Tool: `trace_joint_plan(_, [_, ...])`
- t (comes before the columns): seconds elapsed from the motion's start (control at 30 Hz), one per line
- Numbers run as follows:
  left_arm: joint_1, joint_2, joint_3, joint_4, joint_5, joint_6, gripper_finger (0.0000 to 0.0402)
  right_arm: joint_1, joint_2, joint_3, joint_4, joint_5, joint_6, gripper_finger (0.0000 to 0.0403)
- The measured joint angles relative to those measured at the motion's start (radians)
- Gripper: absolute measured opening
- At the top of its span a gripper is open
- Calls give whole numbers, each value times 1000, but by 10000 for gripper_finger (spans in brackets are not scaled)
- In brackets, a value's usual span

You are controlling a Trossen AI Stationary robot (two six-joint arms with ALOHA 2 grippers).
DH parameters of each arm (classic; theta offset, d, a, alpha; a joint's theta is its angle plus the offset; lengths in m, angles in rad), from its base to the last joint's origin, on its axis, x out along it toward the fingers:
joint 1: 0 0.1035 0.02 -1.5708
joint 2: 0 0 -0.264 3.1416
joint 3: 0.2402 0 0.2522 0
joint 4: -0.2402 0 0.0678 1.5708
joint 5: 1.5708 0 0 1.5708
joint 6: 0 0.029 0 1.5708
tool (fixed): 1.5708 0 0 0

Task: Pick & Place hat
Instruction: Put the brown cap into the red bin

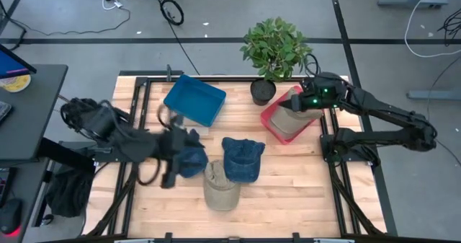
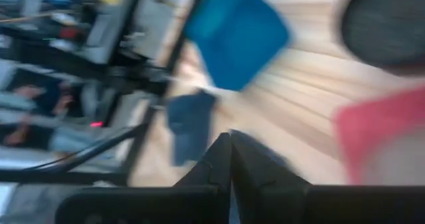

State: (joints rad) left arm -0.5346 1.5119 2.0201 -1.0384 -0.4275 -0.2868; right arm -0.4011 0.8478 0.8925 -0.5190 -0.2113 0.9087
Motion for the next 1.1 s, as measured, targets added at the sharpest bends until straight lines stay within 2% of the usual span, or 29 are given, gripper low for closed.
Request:
trace_joint_plan(0.23, [-41,109,0,0,4,-52,231,76,0,0,175,-49,0,8])
trace_joint_plan(0.5, [-99,221,0,1,5,-169,231,139,0,0,182,-117,-31,8])
trace_joint_plan(0.7, [-159,298,0,-45,32,-226,231,167,0,0,182,-123,-38,8])
trace_joint_plan(0.83, [-189,344,0,-119,81,-229,231,179,0,0,182,-123,-59,8])
trace_joint_plan(1.1, [-211,455,0,-124,84,-201,231,215,0,0,181,-121,-92,8])
